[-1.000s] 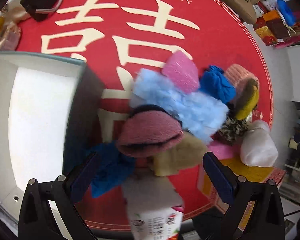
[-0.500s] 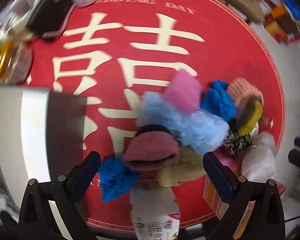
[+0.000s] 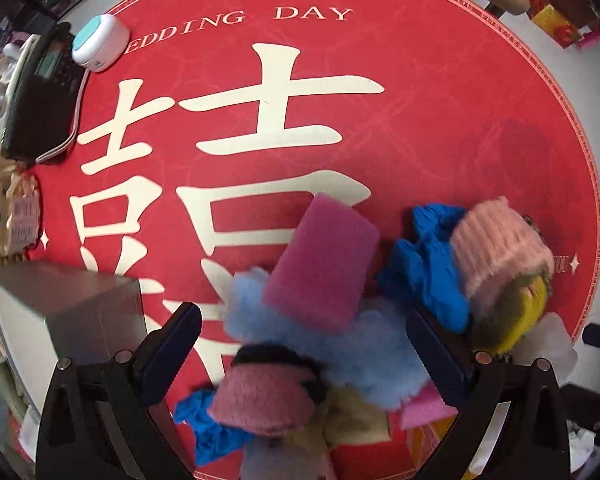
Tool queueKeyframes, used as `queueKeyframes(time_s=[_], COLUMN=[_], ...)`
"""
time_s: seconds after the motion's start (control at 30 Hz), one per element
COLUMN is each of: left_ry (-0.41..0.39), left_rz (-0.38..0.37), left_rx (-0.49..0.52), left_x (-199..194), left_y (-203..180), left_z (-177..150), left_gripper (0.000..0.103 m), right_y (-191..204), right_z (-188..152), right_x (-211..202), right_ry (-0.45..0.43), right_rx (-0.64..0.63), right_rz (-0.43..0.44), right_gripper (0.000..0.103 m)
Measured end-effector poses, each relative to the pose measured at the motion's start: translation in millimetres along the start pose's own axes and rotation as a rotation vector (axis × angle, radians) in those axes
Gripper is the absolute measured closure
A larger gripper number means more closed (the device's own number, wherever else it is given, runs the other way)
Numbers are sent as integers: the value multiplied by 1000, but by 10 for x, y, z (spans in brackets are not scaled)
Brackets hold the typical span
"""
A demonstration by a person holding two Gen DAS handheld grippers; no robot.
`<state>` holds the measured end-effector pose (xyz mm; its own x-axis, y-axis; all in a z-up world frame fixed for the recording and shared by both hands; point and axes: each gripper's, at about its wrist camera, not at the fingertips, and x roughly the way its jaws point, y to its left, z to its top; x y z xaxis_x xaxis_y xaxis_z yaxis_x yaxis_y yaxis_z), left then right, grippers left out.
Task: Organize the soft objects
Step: 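Grasp the white tied cloth bundle with the right tool while the left grasps the pink foam sponge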
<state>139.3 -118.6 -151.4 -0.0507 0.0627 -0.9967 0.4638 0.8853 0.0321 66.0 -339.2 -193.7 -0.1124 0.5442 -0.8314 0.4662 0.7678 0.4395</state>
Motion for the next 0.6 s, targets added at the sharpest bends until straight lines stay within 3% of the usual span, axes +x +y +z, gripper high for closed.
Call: queueKeyframes(time_s=[0.43, 0.47, 0.5, 0.53, 0.57, 0.6], left_ry=[76, 84, 85, 84, 83, 90], left_rz=[137, 133, 131, 126, 121, 120], left_rx=[79, 78, 76, 77, 79, 82], left_x=[569, 602, 673, 687, 695, 711], left_y=[-317, -329, -373, -370, -380, -394], left_z=[548, 580, 643, 654, 675, 704], left_gripper=[0, 8, 23, 32, 42, 55], right_y=[-164, -157, -147, -140, -136, -135], right_z=[-29, -34, -36, -43, -47, -51], right_x=[436, 447, 459, 461, 458, 454], right_ry=[163, 164, 164, 163, 162, 162], right_rx=[183, 183, 187, 192, 200, 202], right_rz=[221, 226, 240, 259, 270, 272], right_gripper=[3, 6, 11, 28, 35, 35])
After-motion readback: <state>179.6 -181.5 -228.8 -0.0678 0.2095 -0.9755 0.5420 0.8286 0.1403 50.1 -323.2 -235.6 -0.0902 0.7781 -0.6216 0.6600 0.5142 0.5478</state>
